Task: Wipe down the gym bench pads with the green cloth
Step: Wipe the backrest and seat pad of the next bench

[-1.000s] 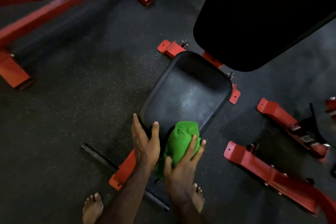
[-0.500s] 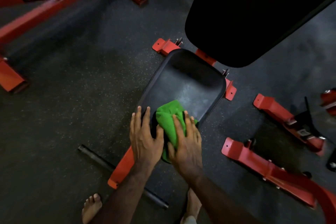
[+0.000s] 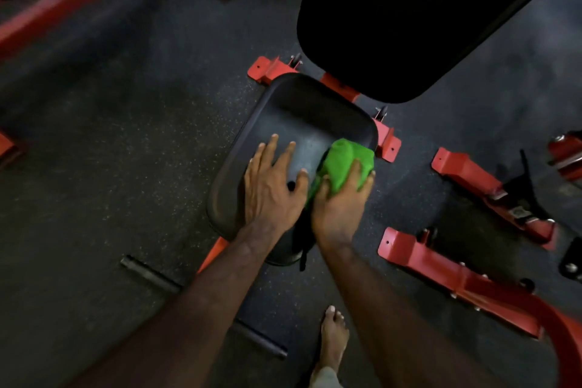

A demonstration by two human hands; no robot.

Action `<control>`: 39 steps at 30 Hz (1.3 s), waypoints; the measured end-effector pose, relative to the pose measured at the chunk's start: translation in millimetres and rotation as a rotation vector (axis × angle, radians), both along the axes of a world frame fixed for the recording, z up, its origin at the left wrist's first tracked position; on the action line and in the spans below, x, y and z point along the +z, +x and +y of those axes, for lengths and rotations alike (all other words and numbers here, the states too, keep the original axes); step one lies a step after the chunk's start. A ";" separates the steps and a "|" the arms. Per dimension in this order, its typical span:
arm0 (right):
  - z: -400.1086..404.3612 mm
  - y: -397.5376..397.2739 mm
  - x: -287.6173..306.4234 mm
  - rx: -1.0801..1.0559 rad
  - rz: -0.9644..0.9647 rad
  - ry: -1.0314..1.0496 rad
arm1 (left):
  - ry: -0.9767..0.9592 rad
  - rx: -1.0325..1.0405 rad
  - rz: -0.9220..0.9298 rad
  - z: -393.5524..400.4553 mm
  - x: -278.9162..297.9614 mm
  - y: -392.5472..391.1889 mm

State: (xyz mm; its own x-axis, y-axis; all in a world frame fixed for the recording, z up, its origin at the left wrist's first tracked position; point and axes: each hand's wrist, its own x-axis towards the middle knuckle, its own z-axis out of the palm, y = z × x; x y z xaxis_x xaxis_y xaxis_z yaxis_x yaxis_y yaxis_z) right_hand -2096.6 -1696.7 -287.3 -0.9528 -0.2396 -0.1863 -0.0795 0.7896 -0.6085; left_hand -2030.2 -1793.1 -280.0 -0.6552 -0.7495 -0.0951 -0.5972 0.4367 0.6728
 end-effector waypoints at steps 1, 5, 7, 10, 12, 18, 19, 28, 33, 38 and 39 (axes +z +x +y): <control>-6.7 3.4 0.3 0.116 0.053 0.045 | 0.019 -0.014 0.001 -1.8 0.0 -7.0; 8.7 -12.2 1.5 0.617 0.192 0.195 | 0.003 0.006 -0.032 -7.5 -8.0 -8.6; 1.7 -43.8 0.1 0.448 0.171 0.176 | -0.113 -0.083 -0.057 -5.2 -19.2 2.7; -21.5 -63.6 3.1 0.065 0.004 0.117 | -0.189 -0.110 -0.121 -0.7 -29.6 6.7; -21.1 -60.9 2.0 0.322 0.138 0.240 | -0.188 -0.097 -0.150 0.1 -29.4 3.8; -15.4 -129.9 -3.1 0.375 0.151 0.220 | -0.170 -0.092 -0.157 0.3 -31.7 4.8; -31.2 -123.9 0.2 0.308 0.143 0.265 | -0.170 -0.095 -0.168 0.6 -32.5 5.2; -107.0 -130.1 0.2 0.680 0.240 0.316 | -0.167 -0.093 -0.183 2.0 -33.8 5.9; -131.5 -131.2 3.1 1.210 0.233 0.220 | -0.181 -0.110 -0.176 1.5 -37.0 5.6; -122.9 -86.0 7.5 0.903 0.153 0.174 | -0.177 -0.111 -0.140 0.8 -34.9 4.8; -117.9 -80.6 9.8 0.921 0.110 0.161 | -0.158 -0.100 -0.107 0.5 -34.7 4.3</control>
State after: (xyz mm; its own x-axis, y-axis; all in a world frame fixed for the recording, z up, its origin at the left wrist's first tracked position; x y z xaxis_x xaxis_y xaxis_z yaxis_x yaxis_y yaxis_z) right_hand -2177.2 -1814.6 -277.5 -0.4151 -0.8868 -0.2034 -0.7650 0.4612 -0.4495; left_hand -2025.9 -1792.5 -314.7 -0.7195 -0.6924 -0.0546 -0.6102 0.5927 0.5258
